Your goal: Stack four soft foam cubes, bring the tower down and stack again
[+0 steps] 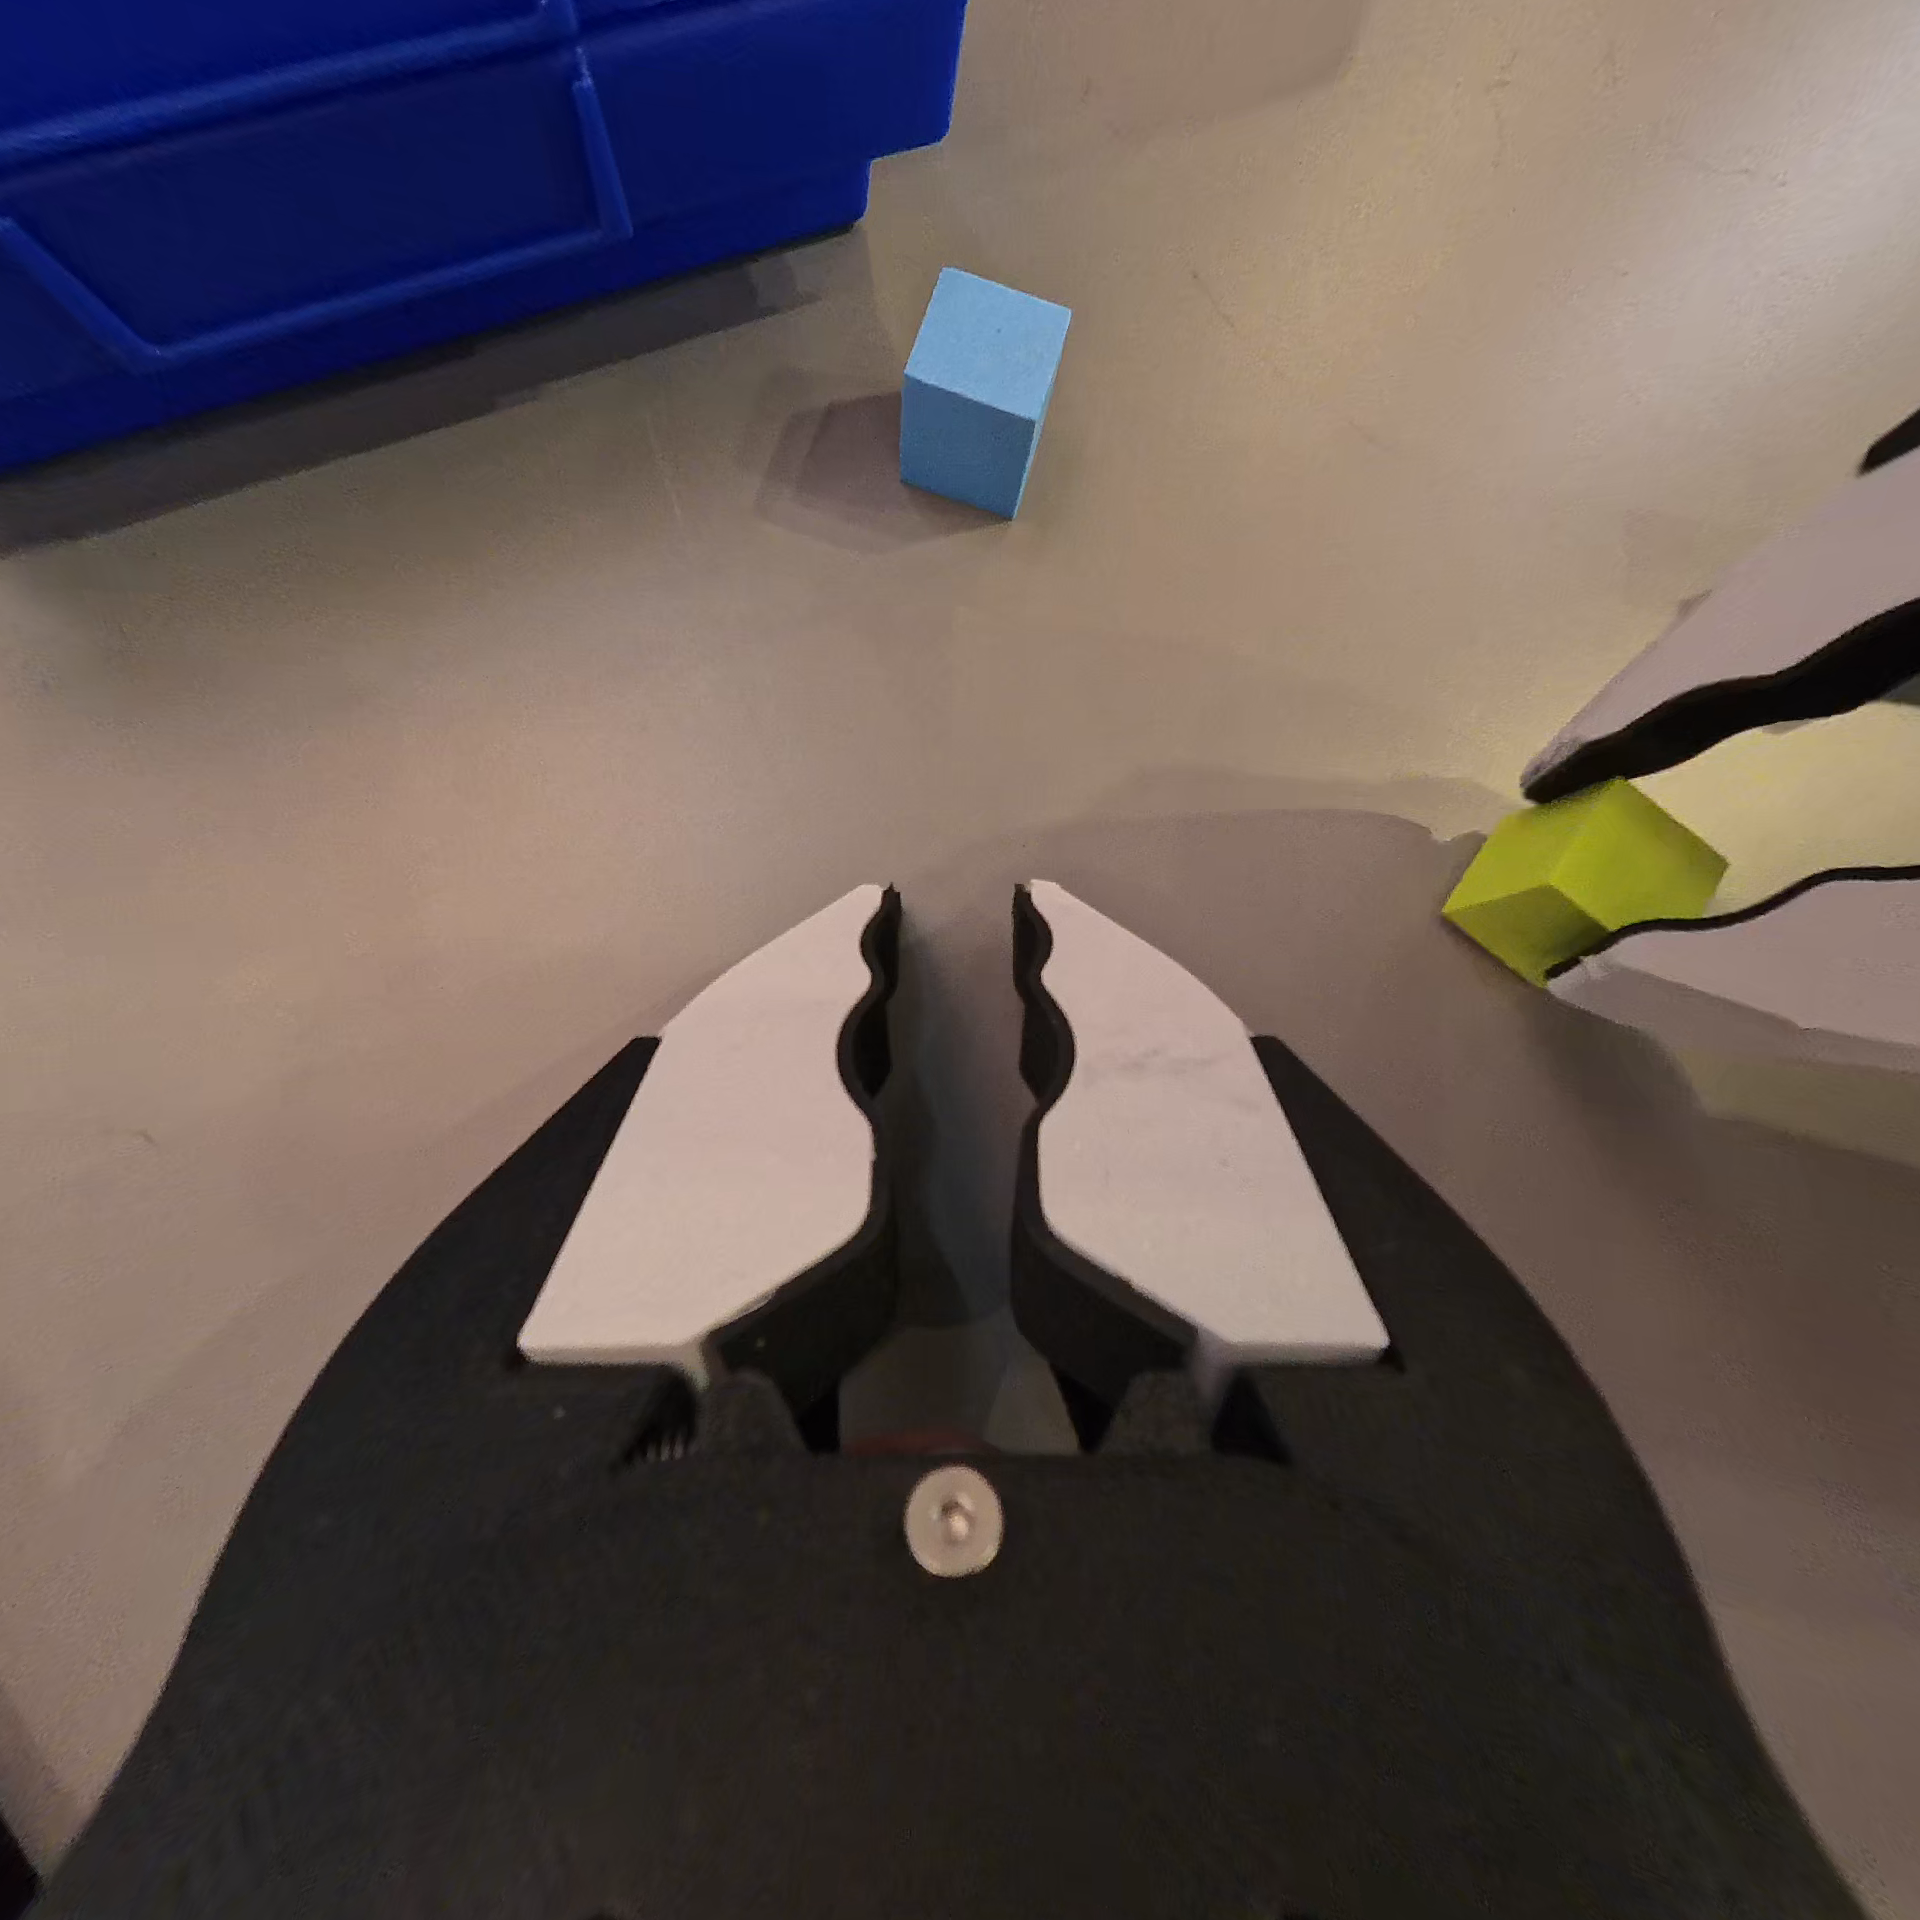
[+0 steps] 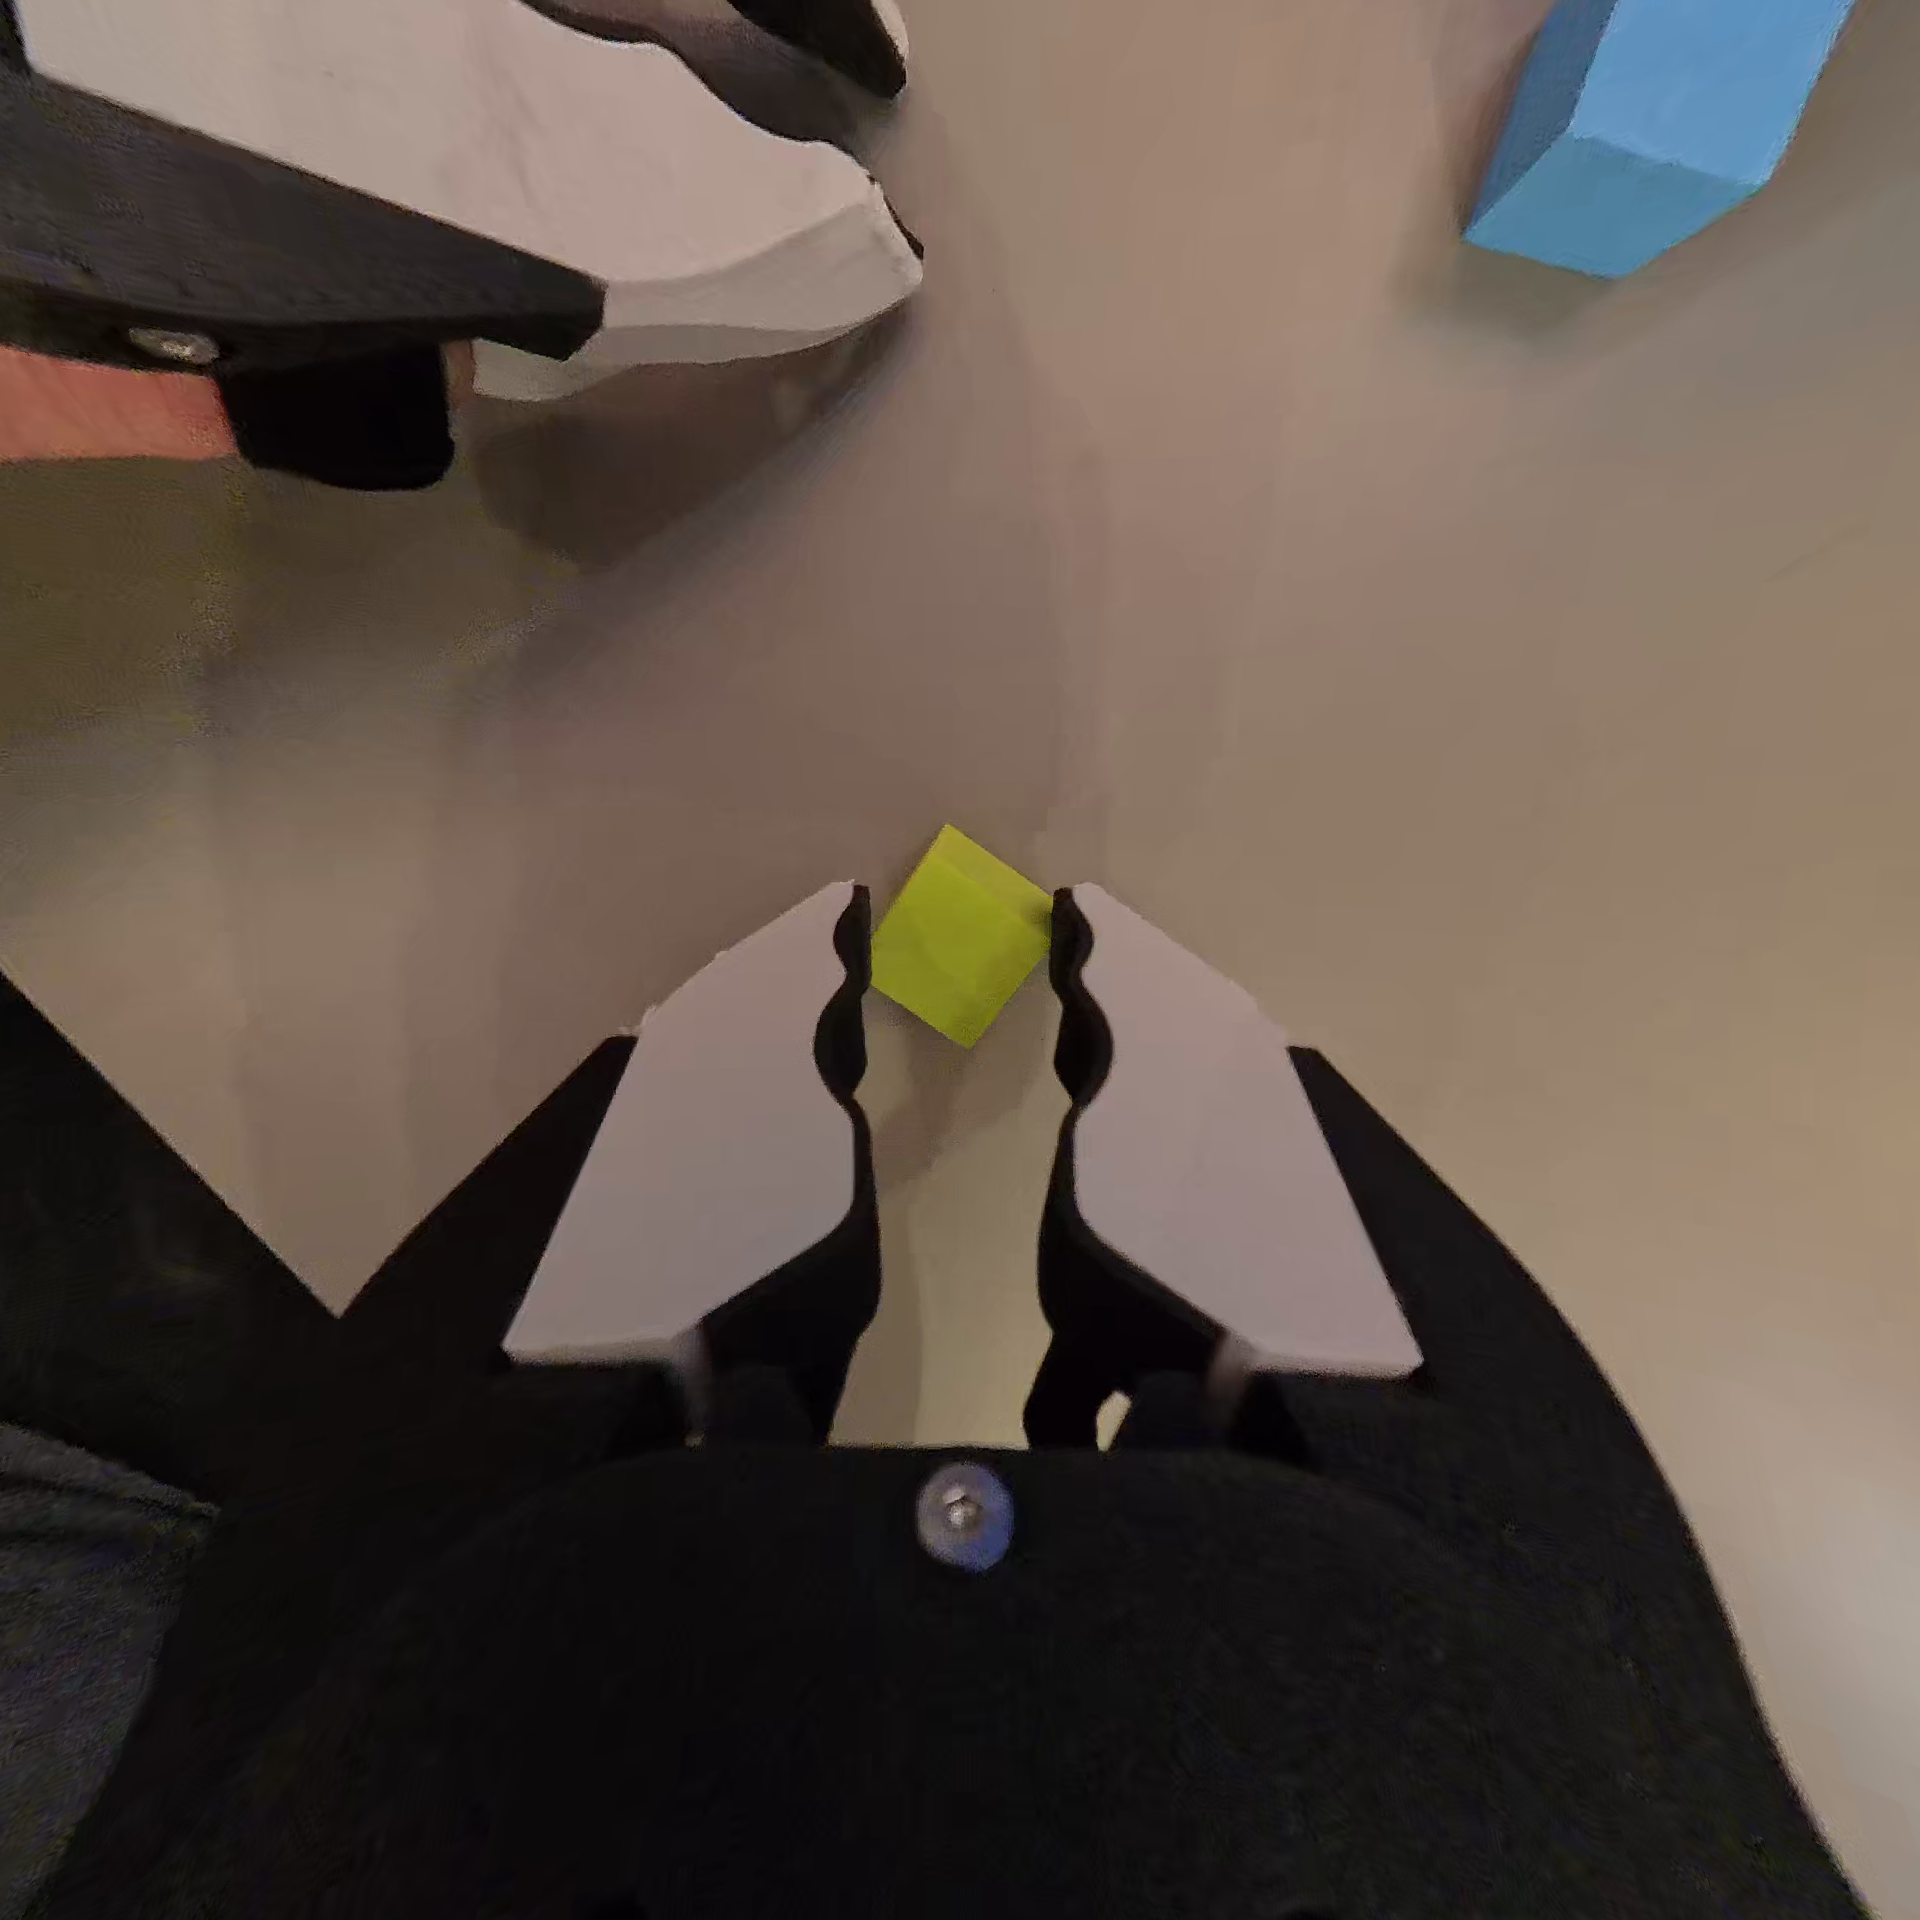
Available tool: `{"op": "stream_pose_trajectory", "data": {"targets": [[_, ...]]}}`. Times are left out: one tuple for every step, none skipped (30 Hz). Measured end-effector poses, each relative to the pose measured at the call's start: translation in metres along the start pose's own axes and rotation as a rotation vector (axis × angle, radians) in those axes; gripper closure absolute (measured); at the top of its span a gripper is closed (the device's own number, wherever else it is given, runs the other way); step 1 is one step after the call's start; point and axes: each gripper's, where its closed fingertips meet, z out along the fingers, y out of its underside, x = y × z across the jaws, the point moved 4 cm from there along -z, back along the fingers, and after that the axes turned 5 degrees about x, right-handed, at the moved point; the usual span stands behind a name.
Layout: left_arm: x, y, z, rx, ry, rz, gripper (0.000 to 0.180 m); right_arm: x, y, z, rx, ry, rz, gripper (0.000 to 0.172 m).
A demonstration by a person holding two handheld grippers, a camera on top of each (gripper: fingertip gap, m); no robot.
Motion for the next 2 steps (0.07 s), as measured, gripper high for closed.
{"op": "stream_pose_trajectory", "data": {"targets": [[0.0, 0.0, 0.0, 0.0, 0.0, 0.0, 0.16, 0.0008, 0.0004, -0.002, 0.0, 0.009, -0.029, 0.139], [0.0001, 0.0, 0.0, 0.0, 0.0, 0.001, 0.16, 0.0012, 0.0013, -0.0046, -0.003, 0.004, -0.049, 0.139]]}}
